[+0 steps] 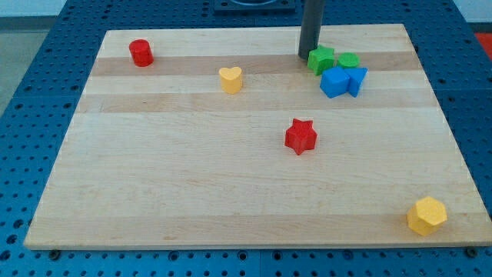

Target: Push the green star towards the left side of the green circle

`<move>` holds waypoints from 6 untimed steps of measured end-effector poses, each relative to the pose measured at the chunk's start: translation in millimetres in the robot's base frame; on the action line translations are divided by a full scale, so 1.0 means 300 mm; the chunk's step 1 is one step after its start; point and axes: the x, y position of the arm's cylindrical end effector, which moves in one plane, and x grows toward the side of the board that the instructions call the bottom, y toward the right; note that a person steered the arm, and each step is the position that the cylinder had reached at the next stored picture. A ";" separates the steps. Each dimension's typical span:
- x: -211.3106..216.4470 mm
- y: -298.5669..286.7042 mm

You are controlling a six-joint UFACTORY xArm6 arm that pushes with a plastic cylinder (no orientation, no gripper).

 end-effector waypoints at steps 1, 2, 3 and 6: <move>0.020 -0.009; 0.055 0.009; 0.067 0.012; 0.064 0.011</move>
